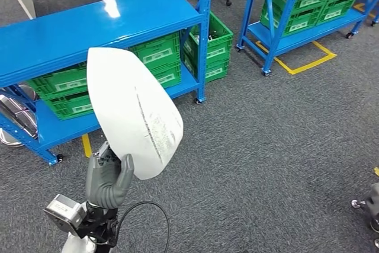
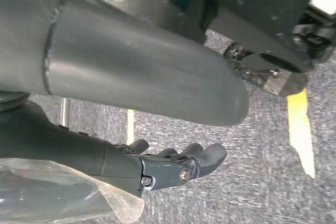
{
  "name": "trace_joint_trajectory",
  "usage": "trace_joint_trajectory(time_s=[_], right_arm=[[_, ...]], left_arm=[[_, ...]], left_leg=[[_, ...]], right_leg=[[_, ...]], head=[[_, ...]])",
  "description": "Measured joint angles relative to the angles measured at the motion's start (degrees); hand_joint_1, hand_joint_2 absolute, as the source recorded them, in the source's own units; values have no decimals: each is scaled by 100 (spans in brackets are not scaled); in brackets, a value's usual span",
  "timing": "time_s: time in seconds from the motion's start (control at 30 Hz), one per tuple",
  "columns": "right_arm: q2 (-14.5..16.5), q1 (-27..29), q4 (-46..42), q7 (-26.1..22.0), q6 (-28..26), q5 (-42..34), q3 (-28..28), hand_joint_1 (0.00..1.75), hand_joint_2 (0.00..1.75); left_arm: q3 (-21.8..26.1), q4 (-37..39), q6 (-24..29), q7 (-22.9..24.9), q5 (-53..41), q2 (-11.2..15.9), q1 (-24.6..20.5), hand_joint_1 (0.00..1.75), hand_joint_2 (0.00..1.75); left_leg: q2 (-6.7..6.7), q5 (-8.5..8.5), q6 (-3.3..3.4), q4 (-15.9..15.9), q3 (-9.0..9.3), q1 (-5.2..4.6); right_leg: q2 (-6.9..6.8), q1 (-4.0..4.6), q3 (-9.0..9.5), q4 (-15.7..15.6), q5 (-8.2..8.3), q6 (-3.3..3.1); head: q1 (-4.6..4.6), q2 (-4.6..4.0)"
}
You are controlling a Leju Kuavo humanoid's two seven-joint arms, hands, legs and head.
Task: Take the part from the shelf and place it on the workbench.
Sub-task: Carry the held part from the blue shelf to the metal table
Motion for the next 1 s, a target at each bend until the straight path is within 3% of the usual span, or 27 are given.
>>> trace_joint_trajectory(time_s=[0.03, 0.1, 0.17, 0.2, 0.23, 0.27, 0.33, 0.4, 0.47, 0.53, 0.6, 0.7, 0.73, 0.77, 0.8, 0.83, 0.9, 0.97, 1.0], right_arm=[[1, 12, 0, 5, 1, -1, -2, 0, 0], [2, 16, 0, 21, 2, -4, -9, 0, 0], [6, -4, 0, 27, 3, -8, -23, 0, 0], [9, -11, 0, 27, 4, -10, -32, 0, 0], [11, -9, 0, 27, 5, -12, -42, 0, 0], [13, -2, 0, 28, 5, -13, -53, 0, 0], [15, 6, 0, 29, 8, -13, -75, 0, 0], [24, -5, 0, 29, 11, -10, -93, 0, 0], [32, -13, 0, 32, 14, -7, -100, 0, 0], [33, 8, 0, 34, 25, -2, -103, 0, 0], [33, 30, 0, 33, 38, 7, -104, 0, 0], [35, 3, 0, 28, 56, 16, -104, 0, 0], [35, -3, 0, 27, 63, 21, -104, 0, 0], [35, 0, 0, 27, 67, 26, -104, 0, 0], [35, 9, 0, 26, 71, 33, -105, 0, 0], [34, 16, 0, 26, 73, 40, -105, 0, 0], [35, 9, 0, 21, 73, 60, -107, 0, 0], [37, -9, 0, 14, 71, 87, -107, 0, 0], [37, -9, 0, 13, 71, 99, -107, 0, 0]], left_arm=[[1, 0, -4, 0, 0, -1, -5, 175, 175], [2, -1, -4, -1, 0, 0, -12, 175, 175], [3, 1, -5, -1, 0, 6, -3, 175, 175], [3, 3, -8, 0, 0, 10, 2, 175, 175], [4, 5, -13, 0, 0, 13, 6, 175, 175], [4, 7, -20, 0, 0, 15, 6, 175, 175], [4, 9, -32, 0, 0, 15, 5, 175, 175], [4, 9, -40, 0, 0, 14, 3, 175, 175], [4, 10, -46, 1, 0, 12, 0, 175, 175], [4, 10, -46, -7, 12, 1, -5, 175, 175], [11, 8, -48, -19, 43, -21, -12, 175, 175], [30, 8, -50, -25, 68, -43, -3, 175, 175], [33, 9, -50, -24, 69, -43, 2, 175, 175], [36, 9, -51, -24, 71, -43, 4, 175, 175], [37, 9, -51, -25, 74, -45, 3, 175, 175], [38, 9, -52, -29, 76, -46, 0, 175, 175], [41, 8, -52, -53, 79, -51, -5, 175, 175], [43, 7, -49, -83, 74, -51, -11, 175, 175], [43, 7, -48, -92, 70, -51, -13, 175, 175]], left_leg=[[-6, -20, -30, 14, -1, 8], [-264, -219, -91, 242, -81, 38], [-590, -625, -120, 934, -360, 59], [-649, -798, -120, 1336, -527, 60], [-670, -879, -116, 1619, -647, 60], [-679, -837, -105, 1694, -678, 60], [-750, -452, -65, 1174, -440, 60], [-1008, -129, -19, 429, -115, 77], [-1167, -87, -4, 126, -12, 78], [-1067, -68, 18, 74, -20, 77], [-923, -22, 76, 15, -11, 103], [-655, 3, 117, -15, -20, 100], [-562, 2, 117, -15, -25, 94], [-475, 0, 116, -14, -27, 91], [-395, -3, 113, -14, -25, 90], [-324, -9, 106, -13, -19, 91], [-202, -32, 70, -7, 2, 72], [-102, -51, 15, 5, 16, 38], [-51, -53, -13, 6, 21, 26]], right_leg=[[57, -8, -16, -2, 17, -35], [187, -31, -42, -16, 62, -113], [334, -36, -74, -20, 97, -168], [414, -29, -89, -18, 109, -182], [497, -22, -99, -16, 117, -190], [581, -16, -105, -10, 124, -193], [756, -11, -106, 12, 132, -185], [915, -11, -136, 51, 142, -154], [1040, -32, -217, 78, 171, -88], [1147, -60, -297, 72, 207, -7], [988, -44, -414, 215, 108, 55], [492, -42, -894, 1214, -409, 136], [429, -55, -1039, 1540, -527, 158], [399, -67, -1089, 1685, -544, 174], [373, -77, -1018, 1593, -454, 182], [325, -82, -828, 1275, -286, 183], [82, -60, -332, 439, -1, 154], [-65, -23, -98, 33, 65, 80], [-37, -5, -96, 18, 55, 37]], head=[[0, -1], [-10, -1], [-20, -1], [-17, -1], [-16, -1], [-15, -1], [-16, -1], [-11, -1], [-12, -1], [-17, -1], [14, 0], [77, 0], [79, -1], [80, -1], [81, -1], [83, -1], [87, -1], [81, -1], [80, -1]])
